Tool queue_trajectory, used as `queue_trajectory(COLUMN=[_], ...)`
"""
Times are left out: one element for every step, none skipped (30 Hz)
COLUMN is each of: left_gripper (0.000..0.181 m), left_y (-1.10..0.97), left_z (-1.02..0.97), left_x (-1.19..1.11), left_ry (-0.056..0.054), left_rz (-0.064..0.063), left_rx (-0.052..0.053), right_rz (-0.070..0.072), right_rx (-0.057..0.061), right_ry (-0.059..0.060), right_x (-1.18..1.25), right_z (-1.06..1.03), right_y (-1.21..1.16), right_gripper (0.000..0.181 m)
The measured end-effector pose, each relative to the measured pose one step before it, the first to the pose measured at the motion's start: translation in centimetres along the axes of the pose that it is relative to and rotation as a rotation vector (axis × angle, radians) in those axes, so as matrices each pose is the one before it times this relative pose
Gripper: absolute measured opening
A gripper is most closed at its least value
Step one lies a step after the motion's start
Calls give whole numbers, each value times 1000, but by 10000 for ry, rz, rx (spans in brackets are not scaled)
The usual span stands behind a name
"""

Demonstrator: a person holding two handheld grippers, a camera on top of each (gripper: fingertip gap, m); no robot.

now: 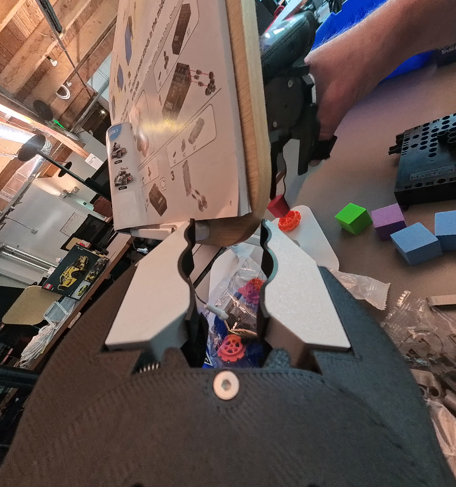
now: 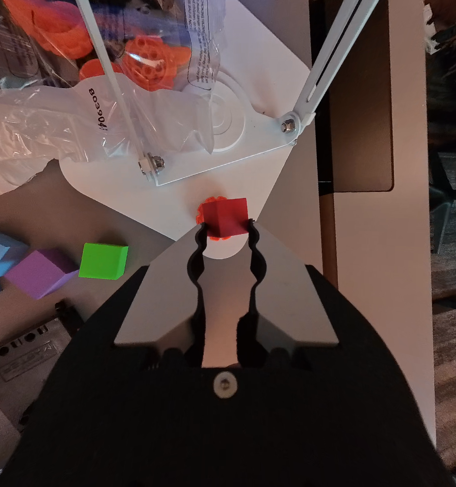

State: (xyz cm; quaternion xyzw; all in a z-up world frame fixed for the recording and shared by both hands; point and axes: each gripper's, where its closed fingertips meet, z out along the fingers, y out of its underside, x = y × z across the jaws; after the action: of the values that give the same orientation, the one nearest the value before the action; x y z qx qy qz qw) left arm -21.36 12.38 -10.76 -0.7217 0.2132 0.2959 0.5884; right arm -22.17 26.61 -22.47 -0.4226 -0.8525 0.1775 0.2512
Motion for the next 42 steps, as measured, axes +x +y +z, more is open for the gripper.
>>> queue_trajectory(left_gripper=[48, 48, 48, 48, 48, 48, 48, 48, 48, 48, 48, 48, 48, 48, 48, 48, 48, 48, 48, 48, 48, 48, 48, 48, 48, 48, 48, 48, 48, 48, 48, 48, 48, 48, 48, 48, 48, 48, 48, 48, 48, 48], left_y=[8, 3, -2, -7, 1, 13, 7, 2, 1, 4, 2, -3, 1, -4, 2, -2, 4, 2, 0, -7, 13, -15, -19, -10, 0, 1, 3, 9, 17, 11, -5, 10, 3, 1, -3, 0, -14, 4, 3, -3, -4, -4], left_z=[-4, -2, 10, -1, 8, 7, 1, -1, 8, -2, -1, 2, 13, -3, 8, 10, -11, -18, -3, 4, 12, 25, 25, 21, -5, -5, -6, -13, 2, 1, -6, -9, -1, 0, -4, 0, -7, -6, -2, -12, -24, -15], left_x=[-5, 12, 0, 6, -2, 12, 3, -2, 0, -4, -5, 3, 15, 8, 12, 7, -17, -21, -21, -26, 9, 38, 39, 22, 15, -5, -6, -16, -19, -8, -13, -12, -1, 4, 5, 2, -1, -2, -2, -18, -16, -13], left_ry=[-1, 1, 2, 0, 0, 5, -1, -1, 0, -1, -1, 1, 4, 4, 2, 3, -2, -5, -5, -3, 4, 7, 8, 1, -1, 0, -6, -9, -6, -4, -2, -3, -1, 4, 1, 2, 1, 2, -1, -6, -3, -3], left_rz=[5, 5, 5, 2, 3, 2, 4, 1, 0, 4, 5, -2, -4, 7, 7, -3, 0, -1, -12, -11, -4, 0, 3, 13, 7, -1, 7, 5, -6, -8, -5, -1, 0, 2, 5, 0, -6, -5, 1, 4, -5, -8], left_rx=[-6, -2, 0, 1, -2, -6, 0, -1, -3, -3, -1, 2, 3, -2, -3, 0, -2, 1, 6, 4, -1, 9, 0, -7, -5, -6, -7, -5, -3, 8, 5, -1, -2, -1, -3, 0, 6, 3, -2, -1, 7, 5], right_rz=[-37, -38, -17, -10, -33, -53, -43, -21, -18, -26, -11, 22, 45, 37, 38, 59, 52, 24, 32, 90, 164, 183, 131, 95, 107, 110, 100, 95, 99, 106, 117, 106, 81, 64, 12, -41, -50, -18, 49, 102, 93, 50], right_rx=[-110, -96, -89, -103, -73, -2, 7, -33, -47, -51, -60, -58, -42, 0, 98, 137, 60, 29, 115, 175, 111, 42, 34, -30, -113, -122, -101, -64, -23, -21, -36, -44, -31, 11, 36, 28, 7, 97, 240, 303, 287, 293], right_ry=[-1, 26, 37, 25, 69, 90, 31, -23, 9, 26, -24, 0, 91, 62, -9, -19, -16, -66, -261, -586, -756, -555, -329, -338, -346, -232, -140, -85, 27, 129, 138, 107, 50, -29, -33, -13, 16, 49, 16, 16, 141, 227], right_x=[-34, 4, 28, 10, 42, 61, -28, -91, -36, -17, -91, -32, 114, 95, -29, -41, -59, -195, -575, -1155, -1484, -1238, -980, -1041, -1020, -779, -539, -347, -76, 162, 260, 250, 176, 41, -17, 7, 86, 228, 307, 439, 721, 908], right_z=[257, 231, 213, 189, 128, 78, 63, 61, 80, 69, 87, 81, 2, -98, -226, -351, -469, -575, -630, -570, -435, -260, -91, 90, 221, 294, 299, 271, 232, 203, 162, 125, 129, 135, 92, 8, -104, -250, -429, -558, -626, -630], right_y=[80, 72, 91, 114, 57, -55, -71, -1, 38, 72, 110, 110, 101, 52, -73, -108, 26, 112, 32, -21, 67, 144, 132, 219, 289, 285, 251, 174, 107, 105, 130, 156, 149, 74, 12, 4, -3, -176, -453, -611, -675, -734], right_gripper=[30, 30, 30, 30, 30, 30, 30, 30, 30, 30, 31, 37, 43, 44, 44, 44, 43, 39, 34, 32, 31, 31, 31, 33, 34, 37, 40, 40, 40, 38, 34, 28, 24, 24, 24, 24, 24, 24, 24, 24, 24, 24])
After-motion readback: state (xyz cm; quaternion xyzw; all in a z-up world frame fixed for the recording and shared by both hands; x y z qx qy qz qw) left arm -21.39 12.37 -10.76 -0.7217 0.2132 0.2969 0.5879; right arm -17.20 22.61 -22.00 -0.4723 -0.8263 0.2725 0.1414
